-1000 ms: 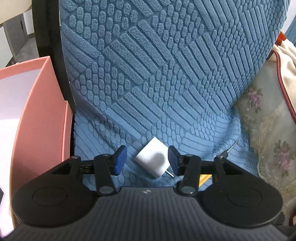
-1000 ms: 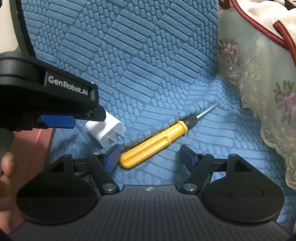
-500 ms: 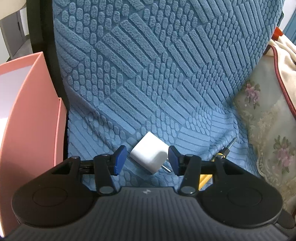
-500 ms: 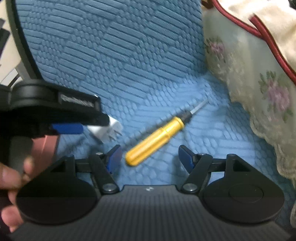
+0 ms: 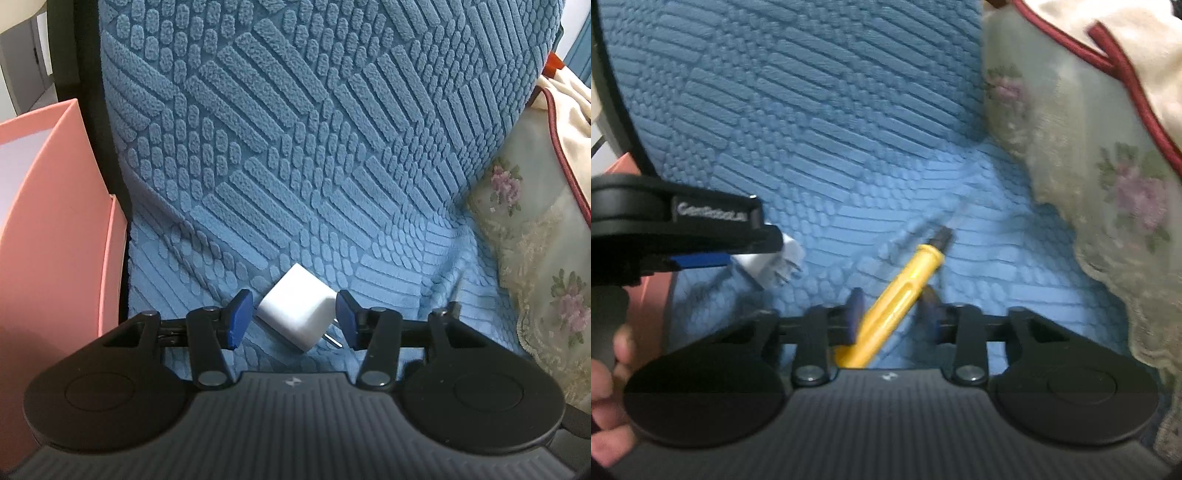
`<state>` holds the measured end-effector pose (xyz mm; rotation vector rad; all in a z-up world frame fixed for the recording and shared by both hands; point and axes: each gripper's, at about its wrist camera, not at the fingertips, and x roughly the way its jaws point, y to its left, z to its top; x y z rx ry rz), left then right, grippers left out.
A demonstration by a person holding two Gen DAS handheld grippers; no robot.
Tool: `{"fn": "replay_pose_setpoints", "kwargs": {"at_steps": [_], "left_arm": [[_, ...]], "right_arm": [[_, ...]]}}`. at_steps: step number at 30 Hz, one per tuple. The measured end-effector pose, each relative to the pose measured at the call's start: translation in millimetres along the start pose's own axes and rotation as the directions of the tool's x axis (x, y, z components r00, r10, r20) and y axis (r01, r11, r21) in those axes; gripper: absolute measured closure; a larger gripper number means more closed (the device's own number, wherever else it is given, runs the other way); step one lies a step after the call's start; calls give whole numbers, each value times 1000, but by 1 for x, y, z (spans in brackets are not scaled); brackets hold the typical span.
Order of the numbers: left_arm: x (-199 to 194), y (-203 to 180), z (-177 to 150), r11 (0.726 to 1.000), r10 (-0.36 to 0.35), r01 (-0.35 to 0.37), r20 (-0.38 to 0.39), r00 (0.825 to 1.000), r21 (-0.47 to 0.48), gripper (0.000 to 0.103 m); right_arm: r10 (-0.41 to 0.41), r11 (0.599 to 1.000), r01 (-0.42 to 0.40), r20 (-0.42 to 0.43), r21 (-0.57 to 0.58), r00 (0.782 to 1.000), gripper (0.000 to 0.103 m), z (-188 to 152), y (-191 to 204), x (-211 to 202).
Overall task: Organize rigid objects
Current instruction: 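Close the left gripper on the white charger while the right gripper grasps the yellow screwdriver, then lift the white charger with the left gripper while the right gripper lifts the screwdriver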
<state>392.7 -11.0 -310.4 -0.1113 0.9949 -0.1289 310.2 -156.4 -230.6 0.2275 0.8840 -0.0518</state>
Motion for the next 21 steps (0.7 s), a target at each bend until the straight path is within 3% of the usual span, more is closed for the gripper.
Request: {"fn": "replay_pose_setpoints", "kwargs": {"at_steps": [8, 13, 21], "left_arm": [[2, -2, -5, 1000, -4, 4, -1, 1000, 20, 47], [7, -11, -13, 995, 25, -25, 1, 1000, 100, 47], [-9, -13, -28, 996, 41, -41, 13, 999, 73, 48]], "right_arm": [[-33, 999, 32, -16, -27, 999, 81, -11, -14, -20], [-35, 998, 33, -28, -56, 999, 82, -16, -18, -28], [-1, 998, -2, -46, -59, 999, 83, -21, -24, -42]]}}
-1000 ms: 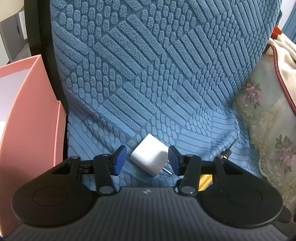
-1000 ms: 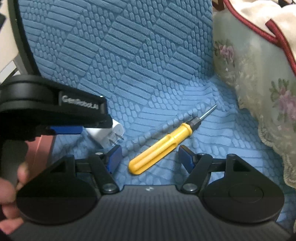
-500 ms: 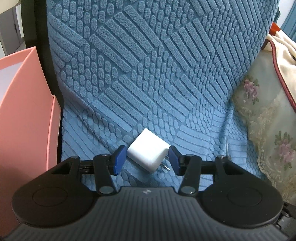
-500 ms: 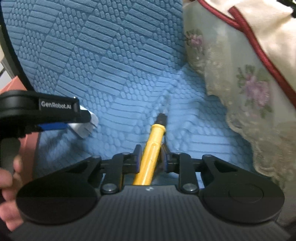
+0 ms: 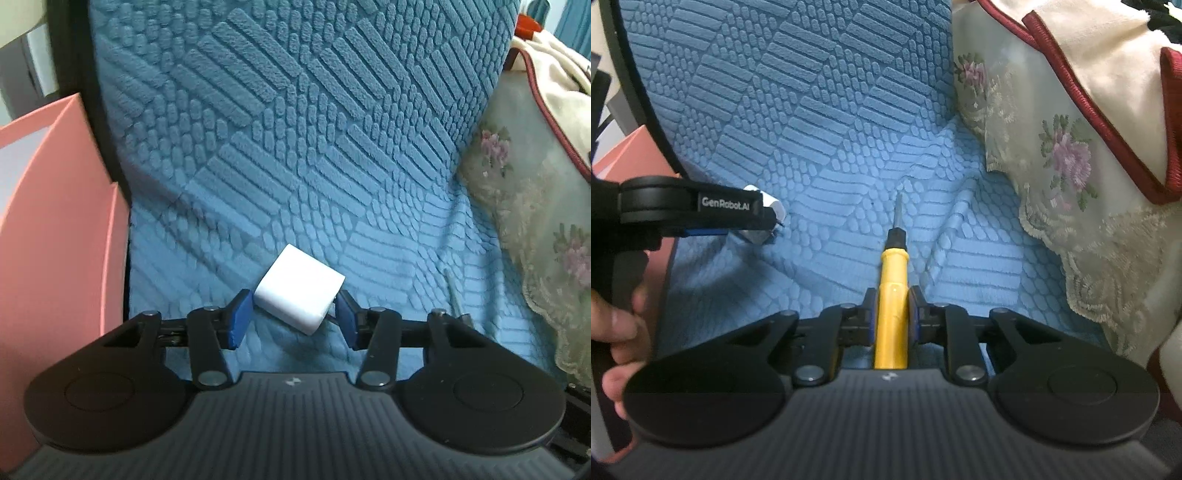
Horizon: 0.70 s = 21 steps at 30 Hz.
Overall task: Organize rigid objects
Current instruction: 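Lift the white charger with the left gripper while the right gripper lifts the screwdriver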
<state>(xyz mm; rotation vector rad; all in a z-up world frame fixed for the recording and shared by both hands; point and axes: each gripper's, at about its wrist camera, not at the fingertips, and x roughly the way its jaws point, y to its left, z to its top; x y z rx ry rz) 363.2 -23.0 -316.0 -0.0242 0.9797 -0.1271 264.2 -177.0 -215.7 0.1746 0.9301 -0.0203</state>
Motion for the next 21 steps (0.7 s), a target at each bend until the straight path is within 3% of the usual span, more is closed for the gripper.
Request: {"fn": "replay_pose_setpoints", "kwargs": {"at_steps": [10, 21], "left_arm": [[-54, -7, -59, 991, -2, 0, -13, 1000, -134, 48], [-93, -21, -122, 990, -58, 51, -44, 997, -134, 48]], "right_arm": [[46, 999, -46, -30, -22, 999, 83, -28, -1, -25], [125, 992, -127, -99, -17, 987, 83, -66, -16, -53]]}}
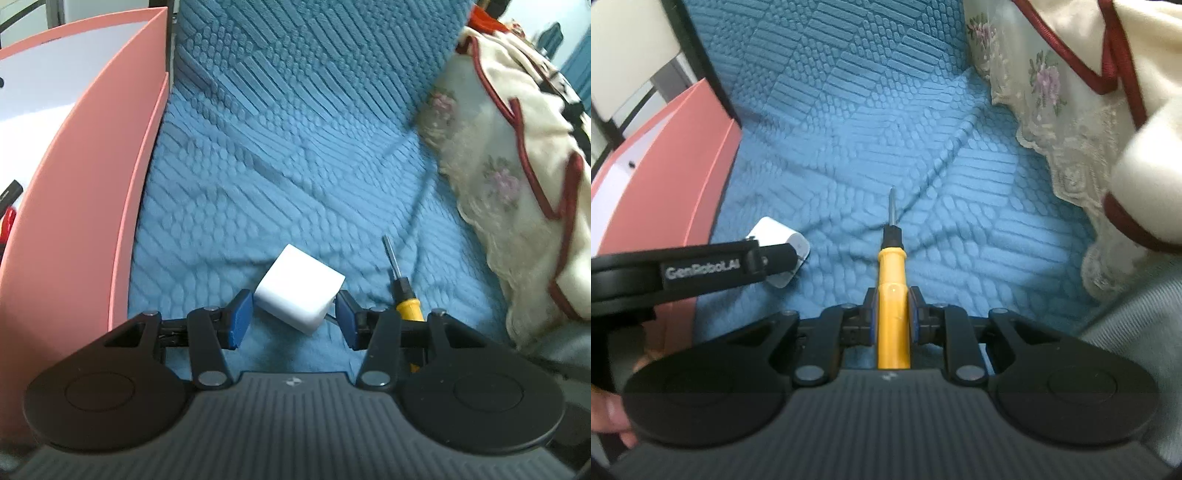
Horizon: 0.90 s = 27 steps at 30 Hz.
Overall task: Organize rigid objects
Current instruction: 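Lift the white charger with the left gripper while the right gripper lifts the screwdriver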
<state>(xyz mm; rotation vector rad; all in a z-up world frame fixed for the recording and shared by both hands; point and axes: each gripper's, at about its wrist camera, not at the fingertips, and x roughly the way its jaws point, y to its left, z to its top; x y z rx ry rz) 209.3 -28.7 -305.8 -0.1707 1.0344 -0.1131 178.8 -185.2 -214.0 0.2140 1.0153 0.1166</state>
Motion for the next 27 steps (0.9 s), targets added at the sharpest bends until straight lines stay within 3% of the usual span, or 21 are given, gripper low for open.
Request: {"fn": "replay_pose_setpoints", "kwargs": {"at_steps": [4, 11, 14, 27], "left_arm": [[-5, -4, -14, 999, 34, -33, -23, 999, 33, 48], [-9, -1, -21, 998, 28, -26, -46, 999, 48, 47], [-9, 2, -20, 998, 30, -28, -45, 999, 51, 41], [-6, 0, -11, 996, 15, -13, -25, 1000, 92, 41]], "right_arm": [[-3, 1000, 3, -4, -5, 1000, 83, 1, 2, 1], [19, 999, -18, -25, 42, 1000, 78, 11, -7, 11], [22, 999, -21, -39, 31, 999, 76, 15, -5, 20], [-18, 999, 18, -9, -40, 1000, 83, 23, 5, 30]]}}
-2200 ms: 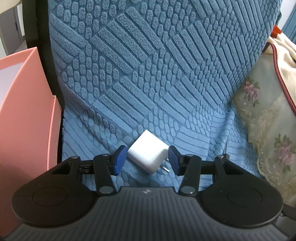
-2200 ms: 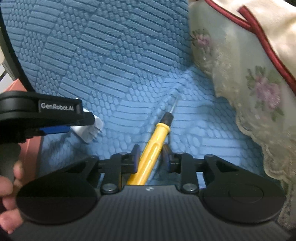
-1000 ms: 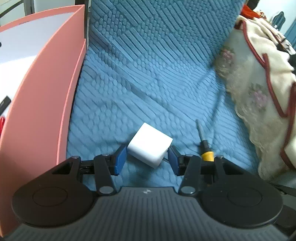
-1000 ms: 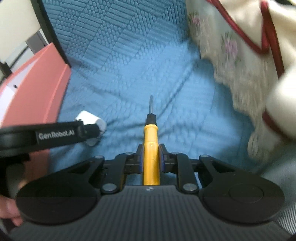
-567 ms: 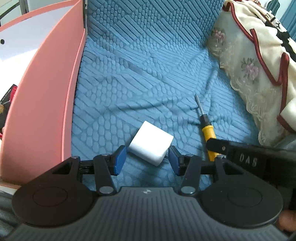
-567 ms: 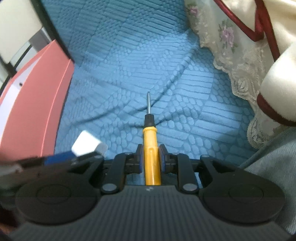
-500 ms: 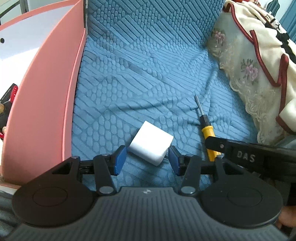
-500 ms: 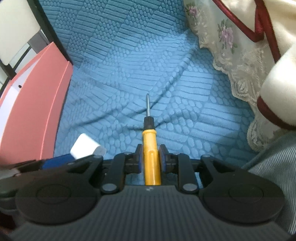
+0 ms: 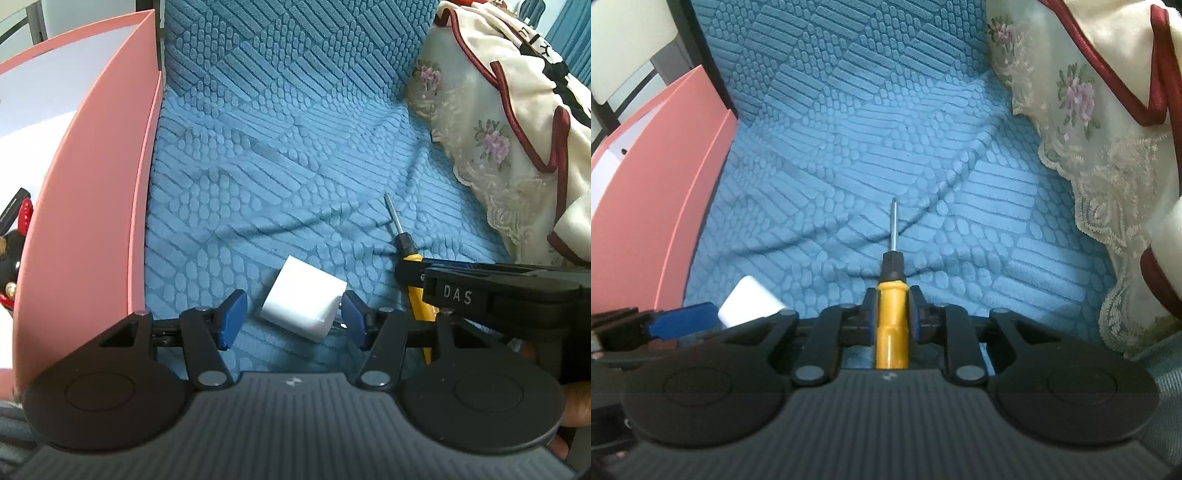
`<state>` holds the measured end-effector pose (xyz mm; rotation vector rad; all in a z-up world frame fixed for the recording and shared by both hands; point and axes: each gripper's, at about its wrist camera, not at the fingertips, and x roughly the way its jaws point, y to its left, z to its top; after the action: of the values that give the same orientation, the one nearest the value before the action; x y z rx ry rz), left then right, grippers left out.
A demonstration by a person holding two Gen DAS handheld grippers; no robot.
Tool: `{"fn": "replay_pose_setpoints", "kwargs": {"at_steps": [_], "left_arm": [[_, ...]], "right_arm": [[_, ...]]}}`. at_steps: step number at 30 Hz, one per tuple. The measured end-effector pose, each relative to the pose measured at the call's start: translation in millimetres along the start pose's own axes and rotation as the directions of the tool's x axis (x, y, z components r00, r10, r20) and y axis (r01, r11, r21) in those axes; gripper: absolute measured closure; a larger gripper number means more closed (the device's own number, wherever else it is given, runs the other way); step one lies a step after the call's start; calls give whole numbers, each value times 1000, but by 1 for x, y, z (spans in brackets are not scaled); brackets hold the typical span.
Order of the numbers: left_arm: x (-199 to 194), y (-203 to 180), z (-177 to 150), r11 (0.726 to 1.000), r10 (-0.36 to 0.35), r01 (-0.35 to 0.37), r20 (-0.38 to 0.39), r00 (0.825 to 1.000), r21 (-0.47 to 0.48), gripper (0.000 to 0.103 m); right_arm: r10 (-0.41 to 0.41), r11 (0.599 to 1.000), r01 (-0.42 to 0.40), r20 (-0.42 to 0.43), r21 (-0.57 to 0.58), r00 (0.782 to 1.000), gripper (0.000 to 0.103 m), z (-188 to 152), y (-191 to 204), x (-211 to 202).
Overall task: Organize rigid objects
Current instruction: 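Lift the white charger with the left gripper while the right gripper lifts the screwdriver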
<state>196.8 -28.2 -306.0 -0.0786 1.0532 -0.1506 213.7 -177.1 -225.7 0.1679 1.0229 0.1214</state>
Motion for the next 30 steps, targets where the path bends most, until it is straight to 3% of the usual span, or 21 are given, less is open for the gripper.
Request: {"fn": "replay_pose_setpoints", "kwargs": {"at_steps": [6, 17, 21, 25, 30], "left_arm": [[8, -2, 4, 999, -22, 22, -7, 1000, 23, 41], [20, -4, 10, 999, -8, 9, -22, 1000, 48, 42], [21, 6, 21, 1000, 5, -5, 4, 1000, -9, 42], [17, 14, 27, 998, 8, -6, 26, 1000, -59, 42], [11, 16, 31, 997, 5, -2, 42, 999, -73, 42]], "right_arm": [[-2, 1000, 2, 43, -8, 999, 83, 8, -3, -7], [28, 998, -27, -1, 62, 1000, 83, 14, -10, 7], [22, 996, -27, 49, 84, 999, 80, 18, -16, -1], [27, 995, -29, 25, 100, 999, 76, 16, -21, 2], [28, 999, -28, -1, 22, 1000, 69, 10, -7, 9]]}}
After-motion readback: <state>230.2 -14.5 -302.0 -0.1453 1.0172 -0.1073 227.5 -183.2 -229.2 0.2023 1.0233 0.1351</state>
